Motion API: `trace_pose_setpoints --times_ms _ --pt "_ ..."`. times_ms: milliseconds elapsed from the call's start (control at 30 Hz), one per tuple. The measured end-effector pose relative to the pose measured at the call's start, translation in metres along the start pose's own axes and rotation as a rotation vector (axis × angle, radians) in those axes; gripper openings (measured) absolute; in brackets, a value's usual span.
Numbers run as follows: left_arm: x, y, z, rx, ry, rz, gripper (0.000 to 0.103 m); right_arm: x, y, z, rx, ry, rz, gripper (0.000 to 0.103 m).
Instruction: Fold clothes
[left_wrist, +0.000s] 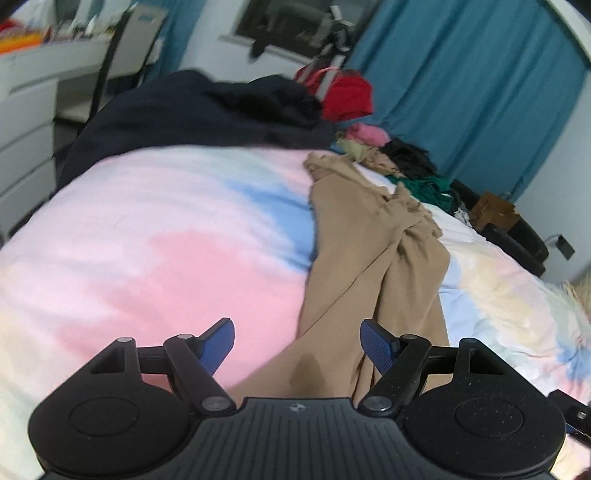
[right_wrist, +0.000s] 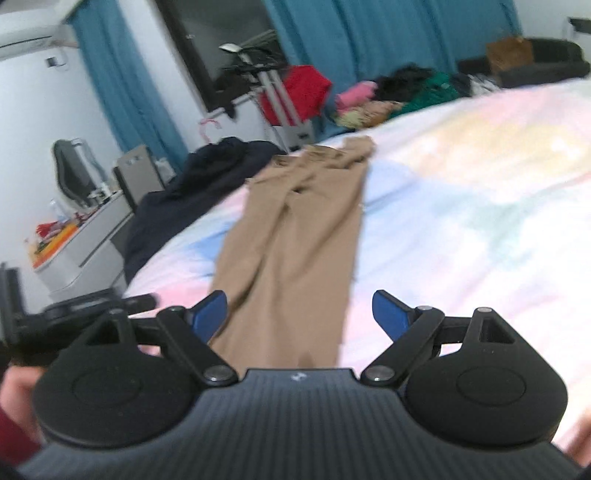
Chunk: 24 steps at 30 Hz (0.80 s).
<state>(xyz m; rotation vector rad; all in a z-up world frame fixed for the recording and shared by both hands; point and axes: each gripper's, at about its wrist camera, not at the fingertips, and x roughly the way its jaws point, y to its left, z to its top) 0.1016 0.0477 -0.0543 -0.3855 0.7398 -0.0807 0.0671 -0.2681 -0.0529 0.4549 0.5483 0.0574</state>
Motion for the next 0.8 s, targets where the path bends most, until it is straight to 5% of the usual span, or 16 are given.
trace_pose_setpoints --times_ms 367,467,533,633,733,800 --pt "0.0 0.052 -0.02 -0.284 0.151 0.052 0.069 0.004 -0.044 -0.007 0.278 0.07 0.087 0.087" --pt "0.004 0.057 -0.026 -0.324 0.201 0.04 0.048 0.002 -0.048 -0.008 0.303 0.072 0.1 0.087" --pt "0.003 0.056 -0.029 -0.313 0.206 0.062 0.026 0.003 -0.047 -0.008 0.3 0.079 0.105 0.087" --pt "-0.003 0.048 -0.031 -0.269 0.186 0.094 0.01 0.006 -0.046 -0.008 0.294 0.099 0.109 0.087" --pt "-0.018 0.028 -0.031 -0.15 0.117 0.119 0.009 0.01 -0.044 -0.01 0.288 0.121 0.112 0.087" --pt "-0.037 -0.002 -0.038 0.064 0.026 0.132 0.009 0.011 -0.045 -0.01 0.286 0.129 0.11 0.087"
